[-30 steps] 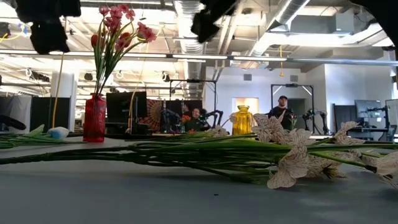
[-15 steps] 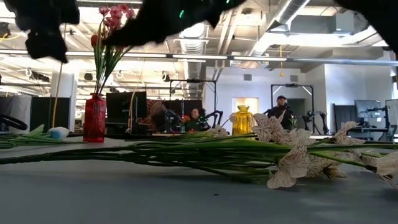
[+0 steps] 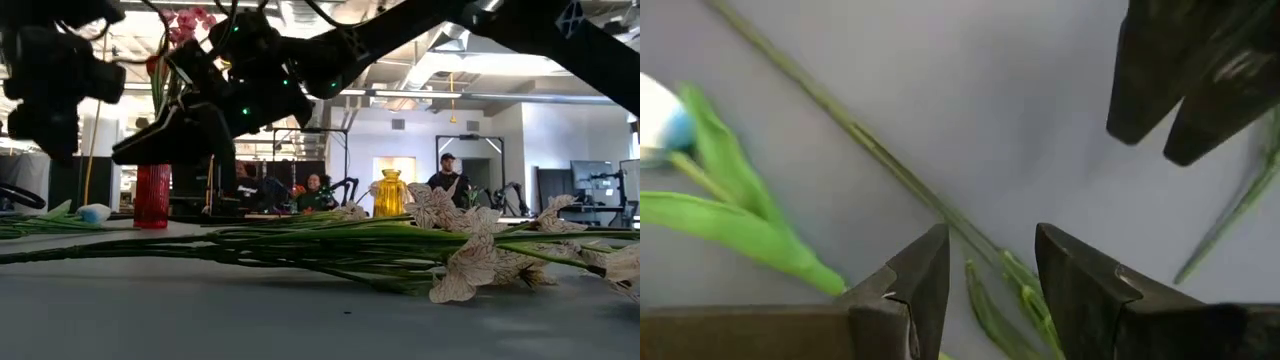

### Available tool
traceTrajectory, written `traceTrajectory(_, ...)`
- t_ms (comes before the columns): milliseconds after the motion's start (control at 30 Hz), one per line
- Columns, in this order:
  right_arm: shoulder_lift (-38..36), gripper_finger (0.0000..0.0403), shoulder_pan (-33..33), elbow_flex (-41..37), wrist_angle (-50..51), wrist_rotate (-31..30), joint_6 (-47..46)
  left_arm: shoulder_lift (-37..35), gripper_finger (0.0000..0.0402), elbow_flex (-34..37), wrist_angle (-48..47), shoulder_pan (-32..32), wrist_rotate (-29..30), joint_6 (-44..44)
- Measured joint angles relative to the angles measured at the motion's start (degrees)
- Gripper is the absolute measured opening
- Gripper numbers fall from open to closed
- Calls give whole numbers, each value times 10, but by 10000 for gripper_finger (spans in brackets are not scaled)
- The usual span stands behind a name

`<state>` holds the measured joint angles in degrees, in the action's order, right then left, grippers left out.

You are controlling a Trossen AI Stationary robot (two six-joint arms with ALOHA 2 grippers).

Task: Sort flowers into vase by color
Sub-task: Put the pink flowers into the red vase

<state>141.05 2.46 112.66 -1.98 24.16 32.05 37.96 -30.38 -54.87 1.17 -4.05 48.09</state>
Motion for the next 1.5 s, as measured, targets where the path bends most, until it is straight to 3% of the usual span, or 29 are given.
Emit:
traceTrajectory(133, -5, 269, 0, 0, 56, -1, -7, 47, 138, 17, 38, -7, -9, 33)
traceTrajectory(400, -43, 269, 12, 1, 163, -1, -5, 150, 138, 17, 51, -9, 43, 56)
traceTrajectory(1067, -46, 269, 13, 0, 258, -3, -7, 322, 131, 21, 128, -23, 78, 61)
traceTrajectory(1233, -46, 269, 12, 0, 277, -3, -6, 329, 98, 23, 130, -42, 78, 67)
traceTrajectory(1400, -46, 269, 8, 0, 284, -6, -5, 308, 31, 14, 134, -65, 77, 72)
traceTrajectory(1500, -46, 269, -1, 0, 281, -46, 6, 284, 6, 0, 142, -78, 82, 72)
